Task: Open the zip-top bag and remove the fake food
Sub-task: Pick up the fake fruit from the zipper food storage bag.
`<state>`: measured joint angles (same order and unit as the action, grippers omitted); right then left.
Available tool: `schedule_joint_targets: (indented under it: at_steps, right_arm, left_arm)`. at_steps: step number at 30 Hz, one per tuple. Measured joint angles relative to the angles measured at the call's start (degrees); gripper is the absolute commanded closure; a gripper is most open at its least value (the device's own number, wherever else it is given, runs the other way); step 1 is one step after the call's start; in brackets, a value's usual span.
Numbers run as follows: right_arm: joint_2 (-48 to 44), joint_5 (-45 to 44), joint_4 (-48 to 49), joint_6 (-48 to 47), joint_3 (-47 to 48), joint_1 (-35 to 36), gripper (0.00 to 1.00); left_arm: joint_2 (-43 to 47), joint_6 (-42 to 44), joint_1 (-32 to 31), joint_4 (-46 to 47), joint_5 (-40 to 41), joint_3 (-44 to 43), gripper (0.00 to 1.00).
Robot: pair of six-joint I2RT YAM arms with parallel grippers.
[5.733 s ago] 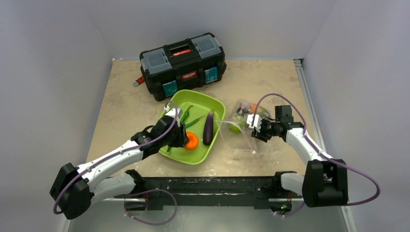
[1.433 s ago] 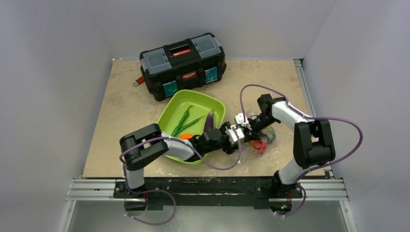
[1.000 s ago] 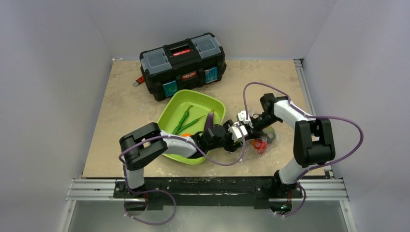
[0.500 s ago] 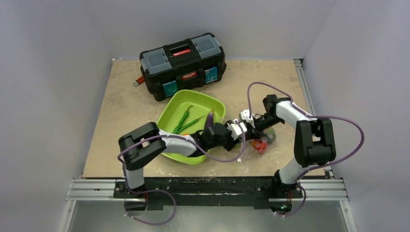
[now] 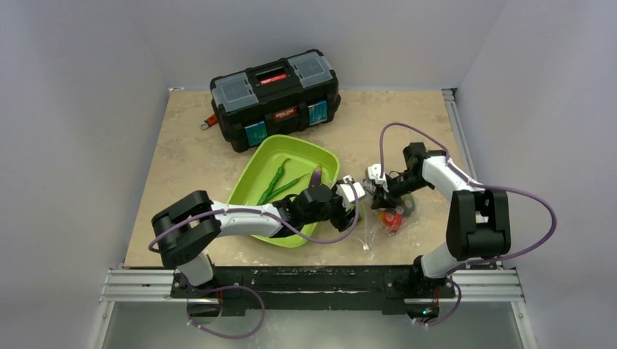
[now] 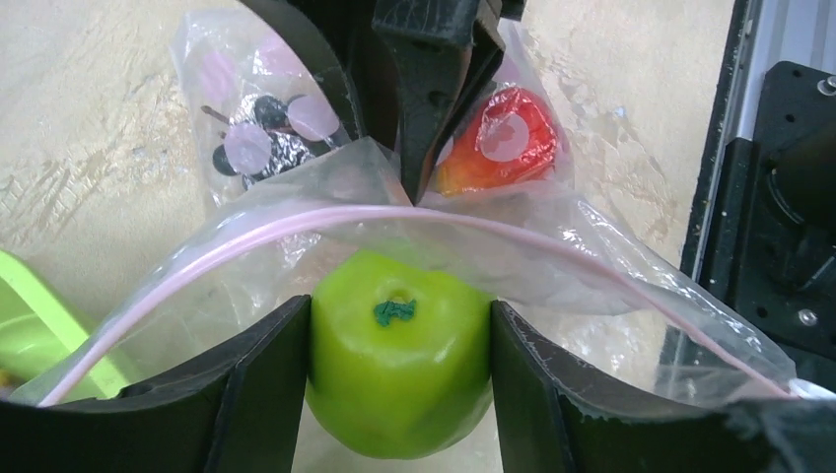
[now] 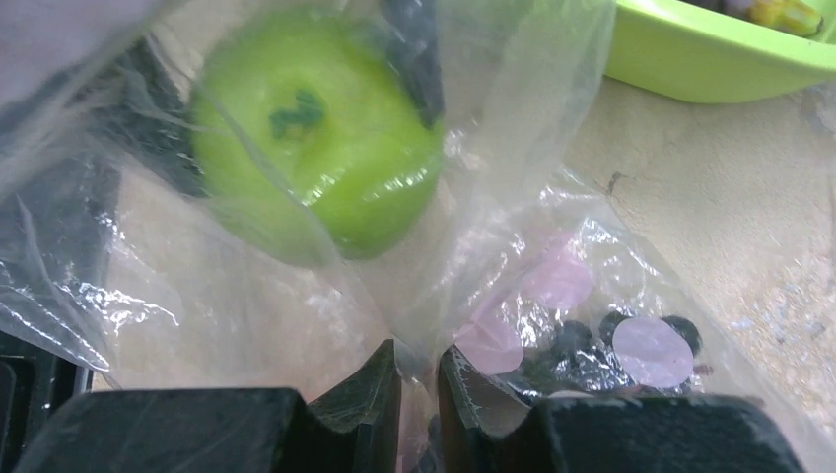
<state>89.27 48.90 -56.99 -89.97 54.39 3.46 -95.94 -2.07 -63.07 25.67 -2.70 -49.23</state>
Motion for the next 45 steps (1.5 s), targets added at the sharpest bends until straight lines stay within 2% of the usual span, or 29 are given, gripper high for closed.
schedule_joint_targets:
  at_steps: [8, 32, 45]
  right_arm:
    - [-4.6, -2.1, 4.0, 3.0, -1.6, -1.4, 0.82]
    - [-4.6, -3.4, 6.3, 2.9, -3.8, -2.0, 0.81]
    - [-4.6, -3.8, 6.5, 2.8, -3.9, -2.0, 0.81]
  left_arm:
    - [3.8, -3.4, -0.1, 0.6, -0.6, 4.2, 1.0]
    - [13.0, -8.5, -0.1, 6.5, 0.0, 13.1, 1.0]
    - [17.7, -8.9, -0.1, 6.5, 0.9, 15.8, 1.0]
